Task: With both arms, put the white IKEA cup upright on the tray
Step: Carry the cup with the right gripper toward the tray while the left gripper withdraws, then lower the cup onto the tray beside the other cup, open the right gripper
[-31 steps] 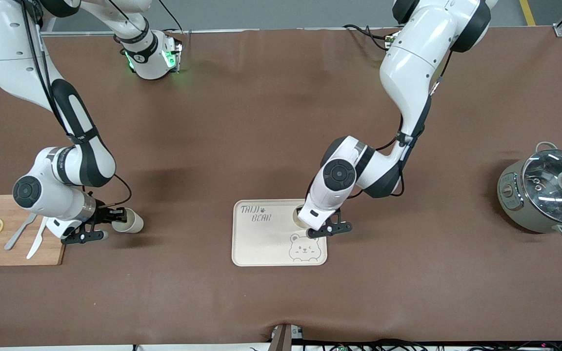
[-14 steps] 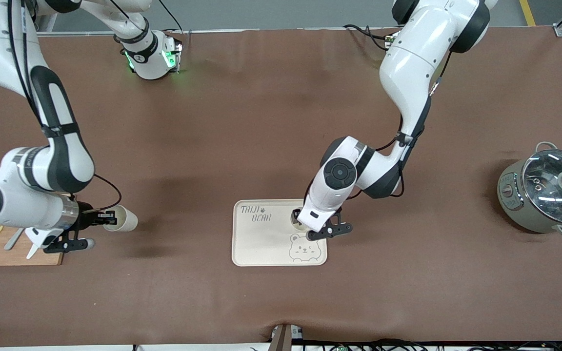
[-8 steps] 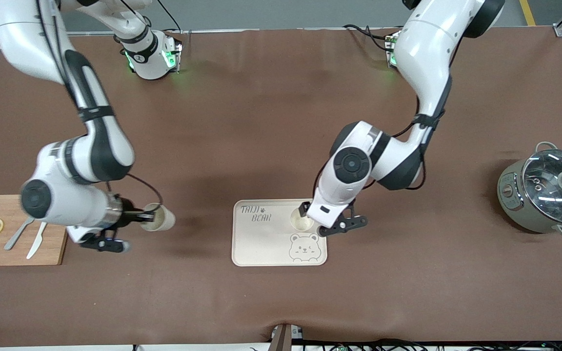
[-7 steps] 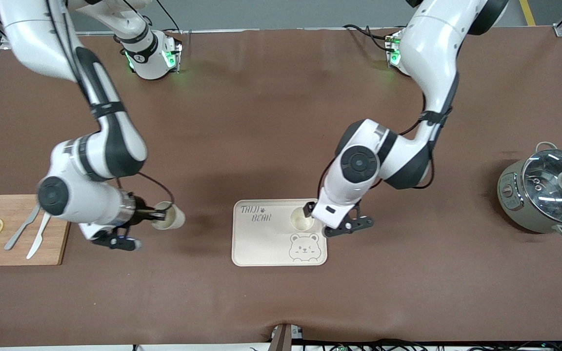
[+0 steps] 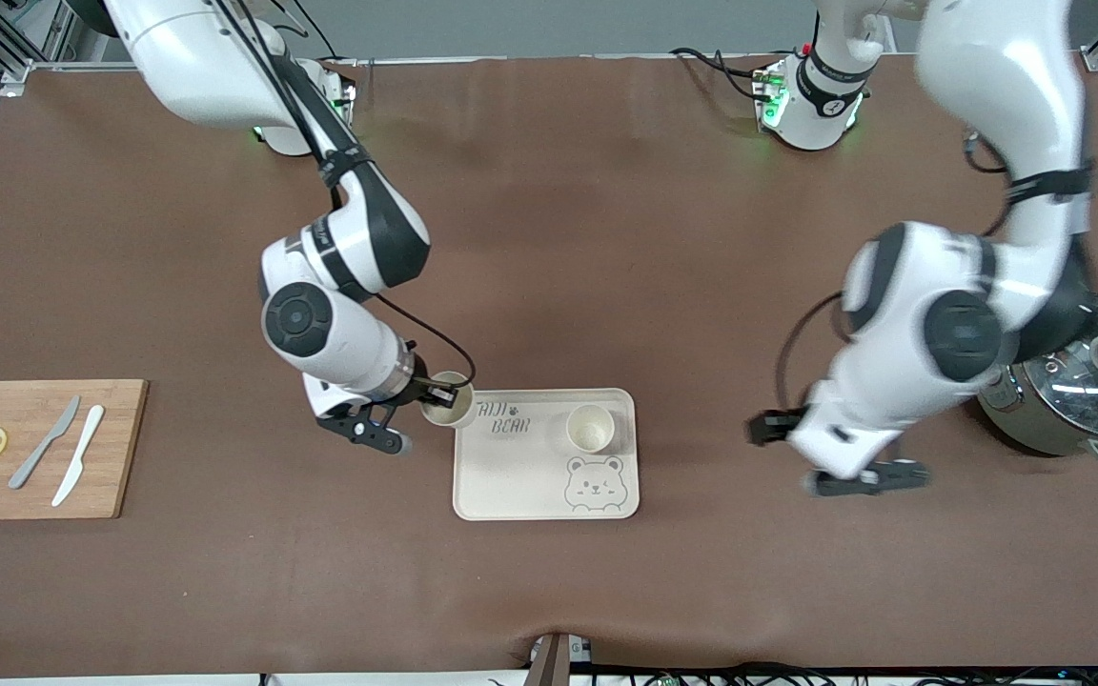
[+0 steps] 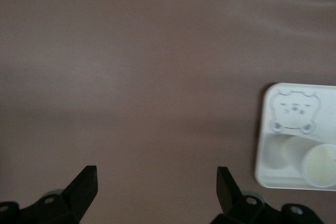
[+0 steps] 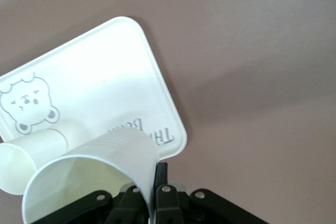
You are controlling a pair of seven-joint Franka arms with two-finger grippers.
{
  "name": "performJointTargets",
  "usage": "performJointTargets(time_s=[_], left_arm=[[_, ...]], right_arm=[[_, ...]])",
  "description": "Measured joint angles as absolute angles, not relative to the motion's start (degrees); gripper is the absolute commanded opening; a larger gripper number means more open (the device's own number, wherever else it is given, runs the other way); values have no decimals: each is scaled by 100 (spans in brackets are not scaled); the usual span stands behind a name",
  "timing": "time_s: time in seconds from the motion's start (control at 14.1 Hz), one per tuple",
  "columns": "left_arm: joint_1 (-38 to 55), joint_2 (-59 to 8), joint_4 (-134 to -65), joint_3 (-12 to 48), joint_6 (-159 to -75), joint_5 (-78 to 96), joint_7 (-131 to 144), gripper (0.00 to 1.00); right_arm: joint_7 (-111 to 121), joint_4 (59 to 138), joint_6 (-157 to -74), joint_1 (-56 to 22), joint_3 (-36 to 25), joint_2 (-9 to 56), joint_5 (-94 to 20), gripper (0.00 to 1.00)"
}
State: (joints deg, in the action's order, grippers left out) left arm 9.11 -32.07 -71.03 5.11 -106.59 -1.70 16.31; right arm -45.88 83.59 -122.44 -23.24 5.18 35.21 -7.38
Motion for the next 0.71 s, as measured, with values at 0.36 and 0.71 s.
performJointTargets(time_s=[0.36,0.71], left_arm=[[144,-2798,-7120,527,-10527,-26,262,100],[312,-2624,-7268,587,-10425,-26,375,100]], right_arm=[[-4928,8353,-12900,-2543,477,3917,-316,0],[-4935,8194,-13305,-2565,470,4277,-256,0]])
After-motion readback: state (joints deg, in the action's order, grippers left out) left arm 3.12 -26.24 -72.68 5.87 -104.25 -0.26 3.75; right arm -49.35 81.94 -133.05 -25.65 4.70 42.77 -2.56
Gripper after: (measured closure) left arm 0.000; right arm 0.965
